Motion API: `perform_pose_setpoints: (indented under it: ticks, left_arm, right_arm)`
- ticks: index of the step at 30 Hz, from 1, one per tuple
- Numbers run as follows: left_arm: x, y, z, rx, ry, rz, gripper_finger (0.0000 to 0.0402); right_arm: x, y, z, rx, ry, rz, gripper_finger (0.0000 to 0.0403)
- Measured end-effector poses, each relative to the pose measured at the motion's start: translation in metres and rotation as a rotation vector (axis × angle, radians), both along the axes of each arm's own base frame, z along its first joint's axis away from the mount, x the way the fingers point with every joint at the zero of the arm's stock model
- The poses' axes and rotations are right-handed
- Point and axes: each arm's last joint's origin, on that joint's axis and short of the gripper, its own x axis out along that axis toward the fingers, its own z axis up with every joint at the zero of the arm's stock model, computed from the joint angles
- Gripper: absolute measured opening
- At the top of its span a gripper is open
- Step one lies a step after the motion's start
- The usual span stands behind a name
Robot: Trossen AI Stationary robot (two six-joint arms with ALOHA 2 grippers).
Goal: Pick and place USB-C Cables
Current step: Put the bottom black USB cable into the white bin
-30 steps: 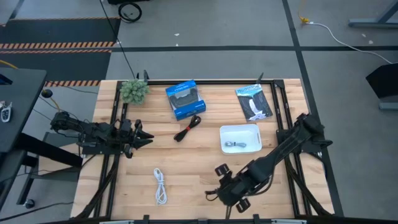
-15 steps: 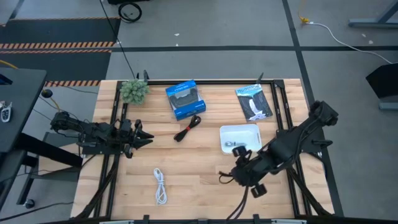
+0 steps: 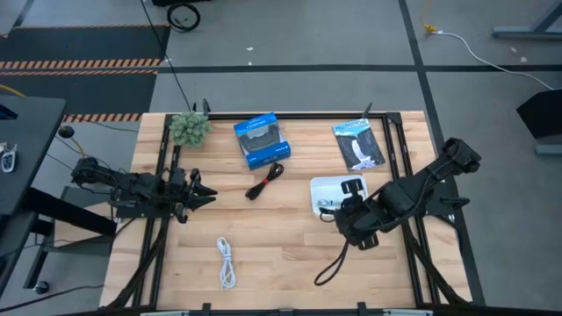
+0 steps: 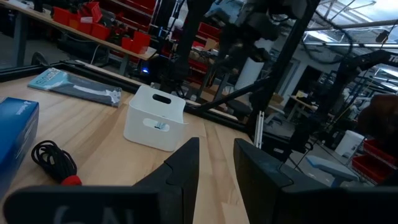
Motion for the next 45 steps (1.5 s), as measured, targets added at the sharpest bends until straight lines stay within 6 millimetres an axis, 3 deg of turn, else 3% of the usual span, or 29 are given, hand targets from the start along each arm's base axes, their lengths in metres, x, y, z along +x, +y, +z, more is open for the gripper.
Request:
perform_pose_setpoints:
  ticks: [22, 33, 45]
  left_arm:
    - [0.0, 0.0, 0.0, 0.0, -0.001, 0.0, 0.0107]
    - [0.0, 0.0, 0.0, 0.001, 0.0, 0.0, 0.0107]
    - [0.0, 0.0, 0.0, 0.0, 0.0, 0.0, 0.0107]
  right_arm:
    - [0.012, -0.055, -0.076, -0.095, 0.167, -0.03, 0.0128]
    - [0.014, -0.081, -0.124, -0.098, 0.191, -0.002, 0.0128]
    - [0.011, -0.103, -0.161, -0.04, 0.166, -0.032, 0.0128]
